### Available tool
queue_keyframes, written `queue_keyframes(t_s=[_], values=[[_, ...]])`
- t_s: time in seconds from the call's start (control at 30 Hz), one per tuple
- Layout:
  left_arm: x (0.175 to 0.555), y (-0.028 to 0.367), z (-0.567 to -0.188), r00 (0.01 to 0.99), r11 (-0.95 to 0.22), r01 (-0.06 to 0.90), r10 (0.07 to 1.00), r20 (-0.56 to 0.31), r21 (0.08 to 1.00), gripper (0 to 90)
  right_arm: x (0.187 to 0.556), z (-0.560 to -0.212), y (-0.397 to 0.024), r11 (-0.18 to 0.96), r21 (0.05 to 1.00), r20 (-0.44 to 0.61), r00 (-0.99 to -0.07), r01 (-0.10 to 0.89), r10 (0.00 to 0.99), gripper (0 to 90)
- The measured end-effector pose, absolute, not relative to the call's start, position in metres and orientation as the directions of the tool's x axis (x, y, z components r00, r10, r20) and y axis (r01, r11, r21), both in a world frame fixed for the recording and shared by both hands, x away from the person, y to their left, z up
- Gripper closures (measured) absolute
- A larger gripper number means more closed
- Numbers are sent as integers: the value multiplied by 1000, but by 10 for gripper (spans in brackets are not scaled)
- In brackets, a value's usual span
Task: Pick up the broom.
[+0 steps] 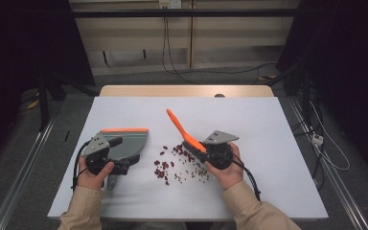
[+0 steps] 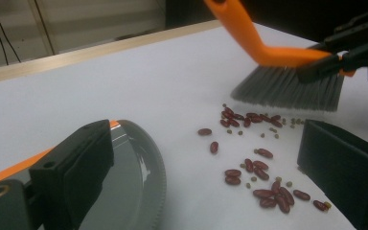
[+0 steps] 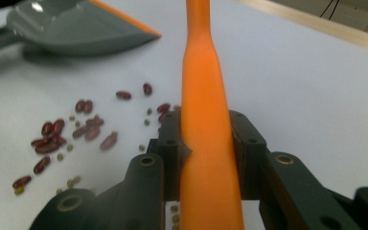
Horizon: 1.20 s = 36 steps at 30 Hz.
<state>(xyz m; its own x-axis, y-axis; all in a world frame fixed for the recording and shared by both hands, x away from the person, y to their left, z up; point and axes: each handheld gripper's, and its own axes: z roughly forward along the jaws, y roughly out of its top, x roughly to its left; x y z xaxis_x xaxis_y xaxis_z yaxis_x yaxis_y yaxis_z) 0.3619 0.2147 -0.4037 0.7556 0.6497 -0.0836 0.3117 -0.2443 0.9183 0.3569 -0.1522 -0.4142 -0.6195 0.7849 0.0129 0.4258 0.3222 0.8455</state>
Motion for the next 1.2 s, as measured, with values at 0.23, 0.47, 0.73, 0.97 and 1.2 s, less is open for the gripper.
queue_keyframes(t_s=[0.23, 0.47, 0.73, 0.97, 1.2], values=[[362, 217, -405, 755, -239, 321, 649, -95, 917, 54, 395, -403, -166, 349, 860, -24, -653, 373, 757, 708], [361, 219, -406, 760, -236, 323, 642, -103, 916, 54, 440, -419, -156, 422, 845, -67, -718, 329, 693, 708], [360, 223, -407, 750, -226, 339, 650, -118, 913, 54, 471, -428, -141, 465, 857, -93, -822, 221, 562, 708], [359, 226, -408, 744, -219, 343, 657, -122, 914, 54, 465, -436, -128, 513, 840, -99, -877, 180, 470, 706], [359, 229, -408, 743, -214, 340, 657, -123, 916, 54, 454, -436, -123, 565, 813, -118, -908, 143, 401, 700]])
